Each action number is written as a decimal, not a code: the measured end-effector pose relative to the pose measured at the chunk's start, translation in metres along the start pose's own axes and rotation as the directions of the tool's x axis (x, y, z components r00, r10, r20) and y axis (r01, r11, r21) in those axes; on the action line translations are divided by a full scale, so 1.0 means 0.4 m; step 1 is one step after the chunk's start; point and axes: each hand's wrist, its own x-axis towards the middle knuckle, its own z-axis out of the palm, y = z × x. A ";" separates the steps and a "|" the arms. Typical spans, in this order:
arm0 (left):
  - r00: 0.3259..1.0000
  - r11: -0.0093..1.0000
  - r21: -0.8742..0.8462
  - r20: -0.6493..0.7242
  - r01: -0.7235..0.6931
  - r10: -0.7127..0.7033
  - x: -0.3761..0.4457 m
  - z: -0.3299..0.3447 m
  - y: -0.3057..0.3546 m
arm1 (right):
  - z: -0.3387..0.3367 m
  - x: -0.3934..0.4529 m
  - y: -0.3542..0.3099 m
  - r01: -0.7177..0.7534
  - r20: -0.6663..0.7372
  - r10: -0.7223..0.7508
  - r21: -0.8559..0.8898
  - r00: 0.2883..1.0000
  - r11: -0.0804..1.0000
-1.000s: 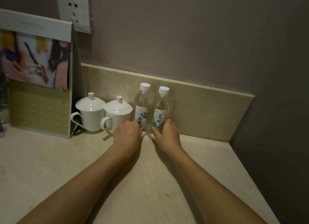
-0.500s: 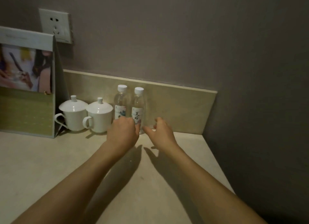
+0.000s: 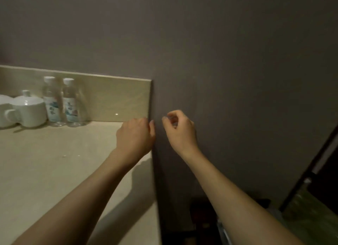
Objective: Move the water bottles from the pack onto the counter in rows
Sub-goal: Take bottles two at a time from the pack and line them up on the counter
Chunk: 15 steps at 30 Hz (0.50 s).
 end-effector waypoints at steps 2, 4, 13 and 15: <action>0.999 0.999 -0.034 0.030 -0.041 0.042 -0.025 0.021 0.113 | -0.102 -0.026 0.052 -0.019 -0.075 0.018 -0.015 0.997 1.000; 0.995 0.994 -0.065 0.041 -0.089 0.092 -0.050 0.040 0.221 | -0.197 -0.048 0.101 -0.047 -0.131 0.043 -0.027 0.990 0.999; 0.958 0.934 -0.246 0.062 -0.258 0.281 -0.122 0.137 0.605 | -0.506 -0.126 0.305 -0.172 -0.332 0.155 -0.022 0.930 0.985; 0.945 0.923 -0.263 0.090 -0.281 0.314 -0.135 0.171 0.669 | -0.549 -0.135 0.354 -0.205 -0.354 0.181 -0.031 0.918 0.978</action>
